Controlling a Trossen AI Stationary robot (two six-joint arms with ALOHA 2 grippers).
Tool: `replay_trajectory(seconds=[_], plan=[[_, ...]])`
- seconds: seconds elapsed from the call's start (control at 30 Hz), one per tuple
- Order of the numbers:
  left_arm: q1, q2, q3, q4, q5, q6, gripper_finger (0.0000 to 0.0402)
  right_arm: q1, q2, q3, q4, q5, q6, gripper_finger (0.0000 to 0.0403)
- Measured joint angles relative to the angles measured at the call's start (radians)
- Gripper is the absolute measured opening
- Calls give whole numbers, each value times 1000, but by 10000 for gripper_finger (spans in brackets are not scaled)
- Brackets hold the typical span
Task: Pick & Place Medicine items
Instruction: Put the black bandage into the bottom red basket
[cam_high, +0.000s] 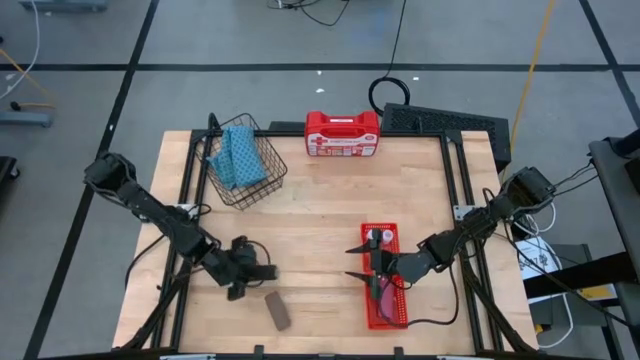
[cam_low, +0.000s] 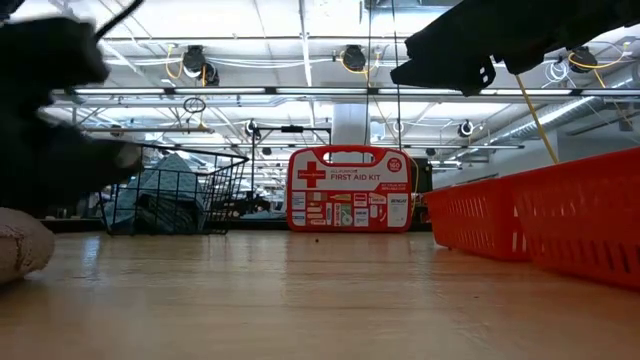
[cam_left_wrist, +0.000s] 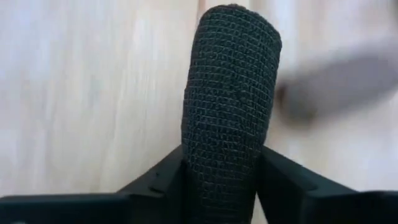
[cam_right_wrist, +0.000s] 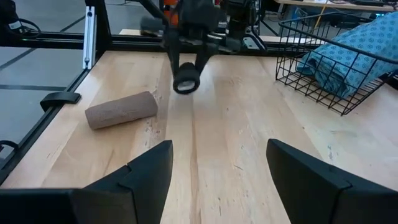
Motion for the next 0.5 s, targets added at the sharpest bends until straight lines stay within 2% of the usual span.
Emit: replay_trajectory(seconds=[0.1,0.2,0.33,0.43,0.5], plan=[[35,-1,0,205,-85,107,132,-3,0,0,5,1,0,247],[78,-1,0,438,-179,275,127,-11,0,0,21,0,0,247],[144,5,2,745,-267,548,147,-22,0,0,76,2,0,247],[202,9,2,895,-284,713,164,-30,0,0,137,1,0,247],[241,8,12,948,-279,756,173,-38,0,0,176,1,0,247]])
